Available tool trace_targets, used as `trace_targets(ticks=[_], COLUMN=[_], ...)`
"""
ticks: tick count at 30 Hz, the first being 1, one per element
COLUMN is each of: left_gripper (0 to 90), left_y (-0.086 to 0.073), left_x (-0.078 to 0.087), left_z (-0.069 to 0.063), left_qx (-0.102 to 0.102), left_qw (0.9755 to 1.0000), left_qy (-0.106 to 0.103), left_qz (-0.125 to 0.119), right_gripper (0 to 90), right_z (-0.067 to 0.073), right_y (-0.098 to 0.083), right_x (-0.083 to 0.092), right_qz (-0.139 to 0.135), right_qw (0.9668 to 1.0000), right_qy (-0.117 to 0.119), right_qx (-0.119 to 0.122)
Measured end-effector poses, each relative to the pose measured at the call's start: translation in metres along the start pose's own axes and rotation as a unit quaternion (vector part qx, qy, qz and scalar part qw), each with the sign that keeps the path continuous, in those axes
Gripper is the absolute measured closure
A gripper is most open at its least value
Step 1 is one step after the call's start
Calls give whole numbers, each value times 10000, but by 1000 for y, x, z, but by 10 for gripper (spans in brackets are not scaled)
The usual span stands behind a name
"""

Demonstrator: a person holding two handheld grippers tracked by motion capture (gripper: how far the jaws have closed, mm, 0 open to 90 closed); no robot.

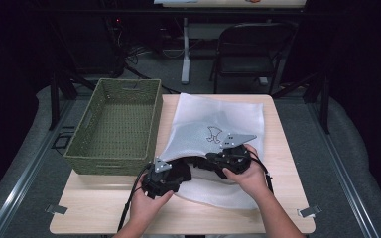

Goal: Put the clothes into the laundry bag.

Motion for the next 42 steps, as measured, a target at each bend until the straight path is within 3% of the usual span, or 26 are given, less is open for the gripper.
trace_targets(ticks=[9, 14, 20, 27, 32, 34, 42], left_gripper=[428, 441, 467, 630, 824, 847, 852], left_y=[-8, -10, -13, -13, -9, -6, 16], left_x=[12, 19, 11, -4, -17, -23, -42], left_z=[6, 10, 18, 22, 17, 13, 2], left_qx=[39, 102, 195, 215, 128, 118, 88], left_qw=[9996, 9993, 9992, 9989, 9995, 9998, 9996], left_qy=[293, 354, 359, 388, 188, 28, -219], left_qz=[-29, -106, 10, 167, 196, 150, -136], right_gripper=[892, 892, 893, 892, 893, 893, 893], right_z=[0, 0, 0, 0, 1, 2, 2], right_y=[0, 0, 1, 1, 1, 1, 0], right_x=[1, 1, 1, 0, 0, 0, -1], right_qz=[-8, -17, -23, -29, -15, -12, 0], right_qw=[10000, 10000, 10000, 10000, 10000, 10000, 10000], right_qy=[-7, -15, -14, -10, -14, -11, 1], right_qx=[-2, -1, 15, 17, 11, 20, 38])
Point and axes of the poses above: each handheld gripper's, and its own axes: x roughly backward along the jaws, y roughly out of its top, z roughly to its left, the point moved 1 cm from there along -x, roughly forward along the jaws, and after that the axes turned 10 degrees about -y, right-handed, at the moved point
